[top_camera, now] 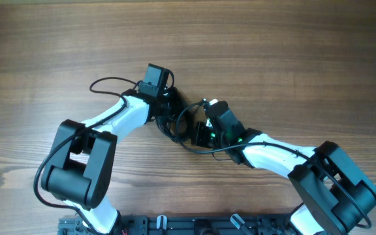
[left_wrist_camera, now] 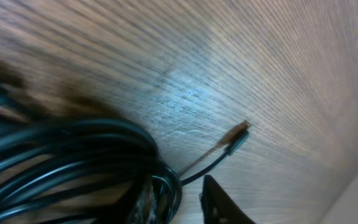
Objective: Untangle cables
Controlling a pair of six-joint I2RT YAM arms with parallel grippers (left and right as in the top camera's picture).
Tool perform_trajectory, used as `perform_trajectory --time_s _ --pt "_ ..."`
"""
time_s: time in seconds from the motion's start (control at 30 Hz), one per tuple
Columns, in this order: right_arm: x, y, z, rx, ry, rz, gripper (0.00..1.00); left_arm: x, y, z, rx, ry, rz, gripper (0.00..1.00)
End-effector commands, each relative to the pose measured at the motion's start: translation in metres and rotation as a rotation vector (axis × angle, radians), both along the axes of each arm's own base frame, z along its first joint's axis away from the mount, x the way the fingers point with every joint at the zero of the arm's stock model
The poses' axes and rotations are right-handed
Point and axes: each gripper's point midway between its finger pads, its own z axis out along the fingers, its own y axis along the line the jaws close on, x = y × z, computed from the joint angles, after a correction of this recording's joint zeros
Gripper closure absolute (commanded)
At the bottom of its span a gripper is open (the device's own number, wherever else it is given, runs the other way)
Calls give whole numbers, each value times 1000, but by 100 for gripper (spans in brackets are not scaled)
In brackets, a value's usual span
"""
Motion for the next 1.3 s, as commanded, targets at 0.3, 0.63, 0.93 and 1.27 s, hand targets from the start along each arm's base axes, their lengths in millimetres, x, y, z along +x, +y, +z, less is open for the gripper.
perform_trajectory --time_s 0.3,0.63,0.93,1.27 --pt "2 -2 -4 -19 -10 -10 96 10 16 7 278 -24 -51 61" --pt "9 27 27 97 -200 180 96 0 12 -27 286 65 -51 86" --pt "16 44 110 481 -327 347 96 0 4 -30 233 81 -62 96" --pt "27 15 60 309 -157 182 89 18 15 47 186 -102 -129 82"
